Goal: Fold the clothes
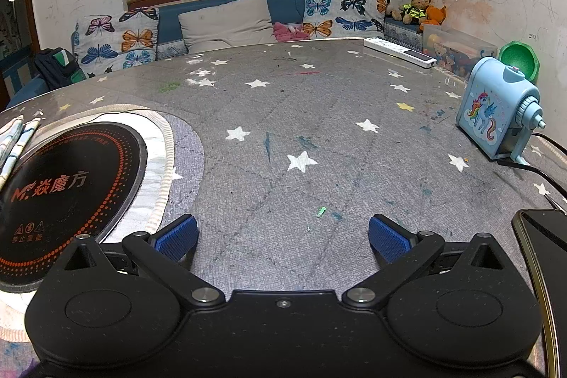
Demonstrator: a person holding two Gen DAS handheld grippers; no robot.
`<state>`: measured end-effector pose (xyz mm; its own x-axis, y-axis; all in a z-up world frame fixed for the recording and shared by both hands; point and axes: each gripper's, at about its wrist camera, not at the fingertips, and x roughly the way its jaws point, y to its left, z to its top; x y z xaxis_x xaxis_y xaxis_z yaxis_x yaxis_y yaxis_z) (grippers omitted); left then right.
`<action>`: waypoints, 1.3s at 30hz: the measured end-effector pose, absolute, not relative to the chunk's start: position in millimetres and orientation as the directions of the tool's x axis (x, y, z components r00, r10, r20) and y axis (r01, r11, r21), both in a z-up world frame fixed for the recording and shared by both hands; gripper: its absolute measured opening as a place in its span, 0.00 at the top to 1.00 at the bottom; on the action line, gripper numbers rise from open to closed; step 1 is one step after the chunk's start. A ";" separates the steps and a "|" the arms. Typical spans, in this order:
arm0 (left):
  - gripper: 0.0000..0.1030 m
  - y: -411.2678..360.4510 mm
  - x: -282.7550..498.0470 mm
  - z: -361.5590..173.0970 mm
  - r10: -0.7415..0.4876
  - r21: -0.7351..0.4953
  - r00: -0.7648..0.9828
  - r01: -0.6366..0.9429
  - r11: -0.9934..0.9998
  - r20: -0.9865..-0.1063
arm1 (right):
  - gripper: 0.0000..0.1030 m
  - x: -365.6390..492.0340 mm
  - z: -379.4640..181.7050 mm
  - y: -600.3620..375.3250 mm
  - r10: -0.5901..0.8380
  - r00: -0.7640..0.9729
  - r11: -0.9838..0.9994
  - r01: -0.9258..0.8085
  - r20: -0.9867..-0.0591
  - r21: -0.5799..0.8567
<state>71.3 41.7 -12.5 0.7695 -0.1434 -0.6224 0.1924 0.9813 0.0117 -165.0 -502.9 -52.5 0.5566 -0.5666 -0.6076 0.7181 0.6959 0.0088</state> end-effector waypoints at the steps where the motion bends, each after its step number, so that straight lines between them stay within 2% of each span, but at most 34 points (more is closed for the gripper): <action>1: 0.01 41.7 71.3 -12.4 -0.144 0.011 0.769 0.192 0.981 -0.622 | 0.00 -165.0 -53.1 -502.0 -0.567 0.557 0.696 0.718 -0.608 0.009; 18: 0.01 41.2 71.2 -12.5 -0.144 0.010 0.770 0.191 0.981 -0.622 | 0.00 -164.9 -62.8 -486.3 -0.568 0.556 0.696 0.718 -0.607 0.007; 22: 0.01 41.2 71.0 -12.5 -0.144 0.010 0.769 0.191 0.981 -0.622 | 0.00 -165.2 -38.1 -518.2 -0.564 0.557 0.696 0.718 -0.610 0.012; 39: 0.01 41.2 71.1 -12.9 -0.144 0.010 0.770 0.191 0.981 -0.622 | 0.00 -165.2 -37.0 -516.9 -0.561 0.559 0.696 0.718 -0.611 0.017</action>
